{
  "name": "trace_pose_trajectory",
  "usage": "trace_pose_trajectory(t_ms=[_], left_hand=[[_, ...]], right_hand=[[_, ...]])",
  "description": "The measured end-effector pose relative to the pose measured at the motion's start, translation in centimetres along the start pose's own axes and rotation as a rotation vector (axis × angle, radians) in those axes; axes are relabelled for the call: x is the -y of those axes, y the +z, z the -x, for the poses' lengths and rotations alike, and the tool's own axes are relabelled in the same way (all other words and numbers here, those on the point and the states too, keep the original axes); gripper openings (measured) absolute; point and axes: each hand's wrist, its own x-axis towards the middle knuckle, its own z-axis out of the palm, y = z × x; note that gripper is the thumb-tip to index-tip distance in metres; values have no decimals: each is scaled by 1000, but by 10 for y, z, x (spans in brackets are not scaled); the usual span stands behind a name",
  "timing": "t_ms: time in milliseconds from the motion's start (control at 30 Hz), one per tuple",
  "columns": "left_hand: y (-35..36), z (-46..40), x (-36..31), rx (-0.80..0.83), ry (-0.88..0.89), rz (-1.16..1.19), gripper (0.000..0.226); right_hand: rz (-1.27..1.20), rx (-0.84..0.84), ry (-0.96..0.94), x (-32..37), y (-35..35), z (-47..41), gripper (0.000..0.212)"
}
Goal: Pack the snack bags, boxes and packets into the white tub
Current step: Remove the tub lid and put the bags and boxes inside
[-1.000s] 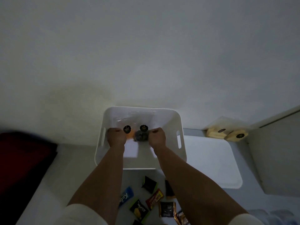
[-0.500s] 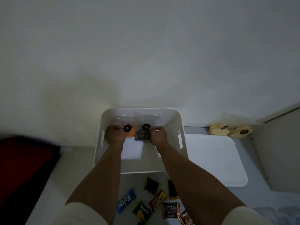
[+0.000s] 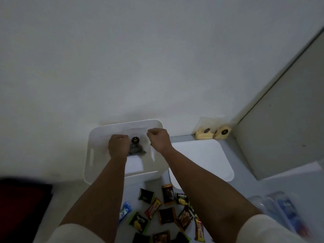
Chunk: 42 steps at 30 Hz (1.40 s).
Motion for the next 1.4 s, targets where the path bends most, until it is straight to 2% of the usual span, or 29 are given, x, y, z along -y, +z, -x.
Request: trace_pose_trajectory(t_ms=[133,333,500,633,767,867,967,1067,1267,1333,1400], left_hand=[[34,45,-48,61,173,-18,23],[114,111,-86,256,315,-21,25],[188,135,-76,418,290,-82,37],[246,134,-69,488,183,-112,57],[297,120,-64,448,106,-130,69],[329,102,-60,393,61,-132,66],[353,85,-55,377,104,-234,53],[368,76,-47,355,159,-255,34],[365,80,-45,335,273,-221,20],[355,86,-50,337,333,-212,20],[339,95,-58,337,359,-167,21]], right_hand=[[-98,-135,-70,-2,-57,19,25],[-164,-357,-3,-33,-160,30,22],[-131,-483,127,-82,-240,20,23],[-155,-513,231,-116,-288,-5,25],[-144,-477,297,-150,-317,-48,54],[-128,-418,330,-172,-329,-86,57],[-152,-390,336,-196,-332,-123,65],[-81,-350,338,-204,-332,-140,30],[-86,-426,276,-207,-328,-136,42],[-132,-472,260,-203,-327,-122,35],[-156,-509,226,-192,-326,-108,18]])
